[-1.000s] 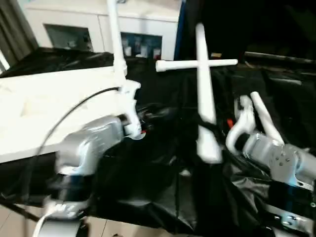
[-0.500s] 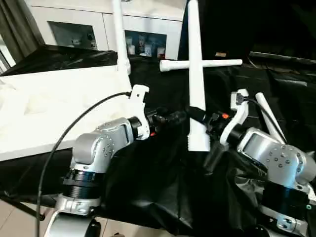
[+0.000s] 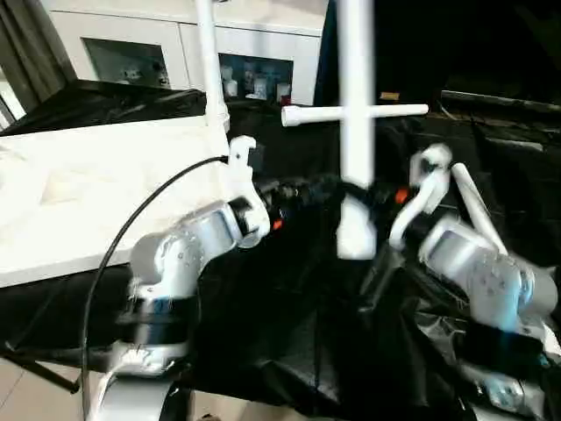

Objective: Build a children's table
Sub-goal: Pick table leg

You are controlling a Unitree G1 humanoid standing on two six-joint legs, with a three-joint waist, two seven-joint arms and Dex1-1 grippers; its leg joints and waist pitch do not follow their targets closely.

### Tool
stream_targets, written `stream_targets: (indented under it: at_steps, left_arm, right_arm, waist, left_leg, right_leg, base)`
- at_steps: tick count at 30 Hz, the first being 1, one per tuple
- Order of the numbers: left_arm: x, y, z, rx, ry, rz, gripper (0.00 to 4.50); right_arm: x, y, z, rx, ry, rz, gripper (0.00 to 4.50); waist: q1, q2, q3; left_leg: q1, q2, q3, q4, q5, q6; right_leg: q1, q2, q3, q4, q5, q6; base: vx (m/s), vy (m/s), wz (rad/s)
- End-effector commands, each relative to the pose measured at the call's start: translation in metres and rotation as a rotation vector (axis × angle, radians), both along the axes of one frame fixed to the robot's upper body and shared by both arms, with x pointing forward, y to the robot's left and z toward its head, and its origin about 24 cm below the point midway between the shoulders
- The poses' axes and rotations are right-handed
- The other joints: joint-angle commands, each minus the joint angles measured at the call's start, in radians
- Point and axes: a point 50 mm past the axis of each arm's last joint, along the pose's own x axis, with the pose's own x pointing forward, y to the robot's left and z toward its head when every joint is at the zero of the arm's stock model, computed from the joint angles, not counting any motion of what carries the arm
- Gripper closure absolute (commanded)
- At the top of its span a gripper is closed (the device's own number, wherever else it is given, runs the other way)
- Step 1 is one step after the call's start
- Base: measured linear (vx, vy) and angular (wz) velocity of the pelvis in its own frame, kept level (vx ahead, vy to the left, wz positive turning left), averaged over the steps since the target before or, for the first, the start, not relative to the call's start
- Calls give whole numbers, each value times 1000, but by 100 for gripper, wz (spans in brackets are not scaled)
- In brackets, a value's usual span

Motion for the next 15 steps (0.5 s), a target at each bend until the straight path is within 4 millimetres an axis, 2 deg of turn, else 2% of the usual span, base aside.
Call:
stream_targets:
  at_steps: [1, 2, 3, 4, 5, 6, 7, 8, 9, 12, 14, 15]
  left_arm:
    - [-7, 0, 2, 185, -217, -49, 0]
    - [-8, 0, 2, 209, -248, -57, 0]
    - [-11, -1, 2, 274, -336, -79, 0]
    - [-11, -1, 2, 274, -336, -79, 0]
    - [-15, -5, 6, 386, -491, -122, 0]
    - [-15, -5, 6, 399, -507, -127, 0]
    - [-16, -7, 7, 426, -539, -138, 0]
    - [-16, -7, 7, 431, -545, -140, 0]
    - [-17, -13, 7, 522, -651, -164, 0]
    - [-11, -16, 8, 608, -733, -119, 0]
    - [-8, -21, 9, 618, -772, -89, 0]
    - [-7, -23, 8, 612, -775, -88, 0]
  right_arm:
    - [8, -8, 6, 93, -4, -96, 261]
    - [9, -9, 7, 103, -4, -105, 261]
    - [11, -10, 8, 125, -4, -119, 261]
    - [11, -10, 8, 125, -4, -119, 261]
    - [14, -7, 12, 150, -6, -121, 261]
    - [15, -7, 13, 151, -6, -121, 261]
    - [15, -6, 13, 153, -5, -121, 261]
    - [15, -6, 13, 153, -5, -121, 261]
    - [17, -3, 15, 166, -3, -118, 261]
    - [19, -1, 16, 186, 6, -118, 261]
    - [20, 1, 17, 209, 16, -117, 261]
    - [20, 2, 17, 214, 19, -116, 261]
  waist:
    - [2, -1, -65]
    - [-5, 1, -66]
    - [-2, 3, -68]
    - [-2, 3, -68]
    - [0, -1, -68]
    - [-2, 3, -72]
    - [-1, 4, -71]
    - [-3, 4, -70]
    - [-2, -1, -71]
    - [-3, 0, -72]
    - [-5, -4, -71]
    - [-3, -3, -72]
  left_leg:
    - [4, 43, -6, -67, 23, 11]
    - [-2, 44, -7, -71, 24, 18]
    - [8, 43, -2, -66, 34, 8]
    - [8, 43, -2, -66, 34, 8]
    - [2, 43, -6, -70, 51, 19]
    - [3, 43, -5, -68, 64, 12]
    - [4, 43, -5, -68, 67, 10]
    - [3, 44, -4, -69, 68, 7]
    - [3, 43, -2, -68, 73, 8]
    - [2, 42, -2, -67, 74, 5]
    - [2, 41, 0, -67, 68, 2]
    - [3, 42, -1, -67, 72, -2]
  right_leg:
    - [67, -77, 46, -74, 60, -205]
    - [69, -77, 47, -69, 47, -184]
    - [64, -75, 45, -69, 71, -178]
    - [64, -75, 45, -69, 71, -178]
    - [69, -76, 44, -69, 95, -176]
    - [69, -75, 44, -60, 115, -175]
    - [68, -75, 42, -62, 123, -174]
    - [69, -75, 43, -60, 134, -177]
    - [70, -75, 43, -59, 154, -184]
    - [72, -76, 44, -58, 163, -181]
    - [73, -76, 45, -58, 156, -181]
    - [73, -77, 45, -57, 159, -186]
  base:
    - [0, 0, 0]
    - [0, 0, 0]
    - [0, 0, 0]
    - [0, 0, 0]
    - [0, 0, 0]
    - [0, 0, 0]
    - [0, 0, 0]
    - [0, 0, 0]
    - [0, 0, 0]
    - [0, 0, 0]
    - [0, 0, 0]
    - [0, 0, 0]
